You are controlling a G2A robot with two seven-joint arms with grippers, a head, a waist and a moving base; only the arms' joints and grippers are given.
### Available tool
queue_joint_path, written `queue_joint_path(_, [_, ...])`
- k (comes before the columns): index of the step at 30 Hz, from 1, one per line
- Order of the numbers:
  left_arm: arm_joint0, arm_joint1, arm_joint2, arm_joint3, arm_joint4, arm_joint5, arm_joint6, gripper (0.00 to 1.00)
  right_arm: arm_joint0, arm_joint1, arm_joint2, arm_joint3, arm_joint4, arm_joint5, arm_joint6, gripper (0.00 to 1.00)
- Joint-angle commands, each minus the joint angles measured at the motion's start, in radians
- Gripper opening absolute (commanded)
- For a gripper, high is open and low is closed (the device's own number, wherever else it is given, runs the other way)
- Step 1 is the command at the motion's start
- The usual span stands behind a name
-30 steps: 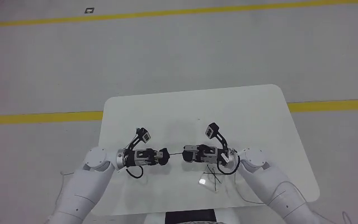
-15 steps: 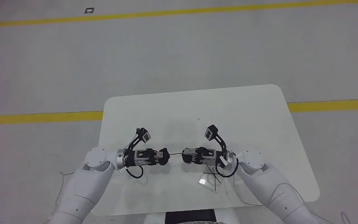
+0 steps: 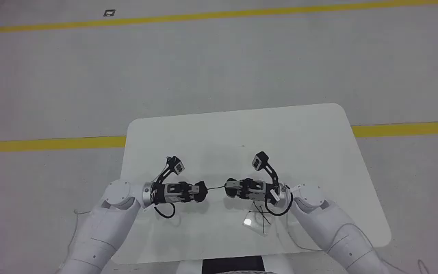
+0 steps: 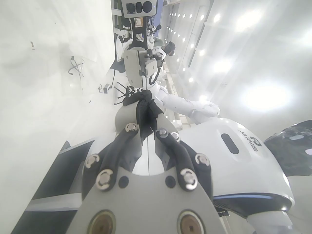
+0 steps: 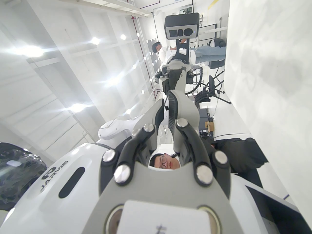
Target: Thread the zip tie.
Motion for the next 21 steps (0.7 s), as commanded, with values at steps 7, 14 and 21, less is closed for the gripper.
queue_joint_path(7, [0.000,0.000,0.000,0.000,0.000,0.000,0.000,0.00,0.000,-0.001,-0.002,0.001,-0.003,-0.004,-0.006,0.00])
queue_joint_path(14, [0.000,0.000,0.000,0.000,0.000,0.000,0.000,0.00,-0.008,0.002,0.006,-0.013,-0.022,-0.008,-0.021,0.00])
queue_joint_path(21, [0.000,0.000,0.000,0.000,0.000,0.000,0.000,1.00,-0.023,0.005,0.024,-0.031,-0.015,-0.008,-0.038,0.00])
